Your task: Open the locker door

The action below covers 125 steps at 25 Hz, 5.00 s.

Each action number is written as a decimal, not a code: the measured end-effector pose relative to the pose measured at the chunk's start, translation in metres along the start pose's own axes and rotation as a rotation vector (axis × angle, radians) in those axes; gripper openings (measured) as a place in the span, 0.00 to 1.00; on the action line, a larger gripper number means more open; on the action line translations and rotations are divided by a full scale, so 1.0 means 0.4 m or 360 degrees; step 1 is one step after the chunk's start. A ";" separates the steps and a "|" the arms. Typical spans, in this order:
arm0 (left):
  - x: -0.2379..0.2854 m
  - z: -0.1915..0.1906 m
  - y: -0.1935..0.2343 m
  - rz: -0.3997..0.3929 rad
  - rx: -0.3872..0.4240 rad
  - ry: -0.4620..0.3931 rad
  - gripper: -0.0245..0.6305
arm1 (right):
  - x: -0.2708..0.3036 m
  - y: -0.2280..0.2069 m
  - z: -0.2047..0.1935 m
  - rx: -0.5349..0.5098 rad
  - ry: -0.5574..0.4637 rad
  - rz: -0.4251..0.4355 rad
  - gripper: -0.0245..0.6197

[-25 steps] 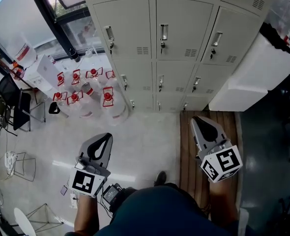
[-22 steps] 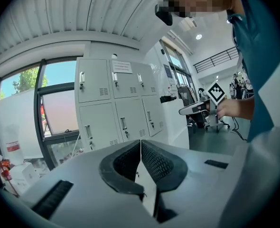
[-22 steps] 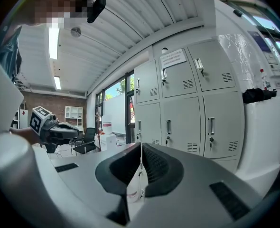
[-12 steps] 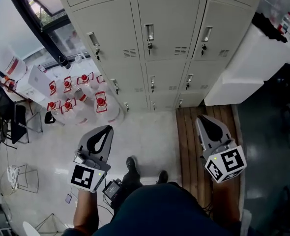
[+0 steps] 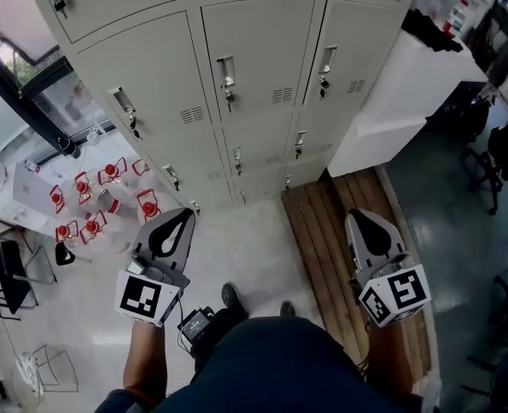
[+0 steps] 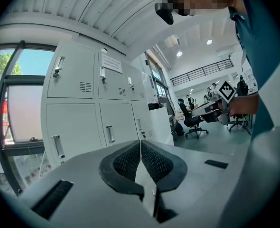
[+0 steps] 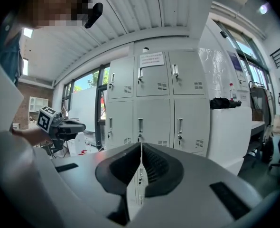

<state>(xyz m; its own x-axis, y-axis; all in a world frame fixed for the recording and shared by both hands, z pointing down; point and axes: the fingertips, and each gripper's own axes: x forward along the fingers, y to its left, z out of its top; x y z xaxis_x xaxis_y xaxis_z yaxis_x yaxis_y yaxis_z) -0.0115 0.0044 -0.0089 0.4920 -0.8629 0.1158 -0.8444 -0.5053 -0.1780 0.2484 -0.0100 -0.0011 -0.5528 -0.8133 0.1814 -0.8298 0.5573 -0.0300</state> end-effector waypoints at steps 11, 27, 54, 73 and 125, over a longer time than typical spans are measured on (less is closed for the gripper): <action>0.059 -0.010 0.109 -0.0175 0.0005 -0.0038 0.07 | 0.063 0.045 0.024 0.0015 -0.0003 -0.0156 0.10; 0.056 -0.067 0.264 -0.0274 -0.0011 -0.0098 0.07 | 0.133 0.138 0.042 0.0005 0.0030 -0.0303 0.10; 0.004 -0.143 0.390 0.0299 0.0019 0.0079 0.07 | 0.438 0.071 0.022 -0.0054 0.0057 0.0313 0.10; 0.033 -0.234 0.410 0.0500 -0.0079 0.0213 0.07 | 0.694 0.088 -0.097 -0.0111 0.0223 0.0615 0.10; 0.331 -1.378 0.416 0.0271 -0.0386 0.0495 0.07 | 1.273 0.120 -1.383 -0.0081 0.0701 0.0559 0.10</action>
<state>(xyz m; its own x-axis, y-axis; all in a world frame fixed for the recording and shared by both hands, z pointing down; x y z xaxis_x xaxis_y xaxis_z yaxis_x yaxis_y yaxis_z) -0.2038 -0.1883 0.5155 0.2851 -0.8710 0.4002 -0.9517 -0.3068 0.0104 -0.0305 -0.3049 0.6335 -0.7019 -0.4369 0.5625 -0.5907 0.7983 -0.1171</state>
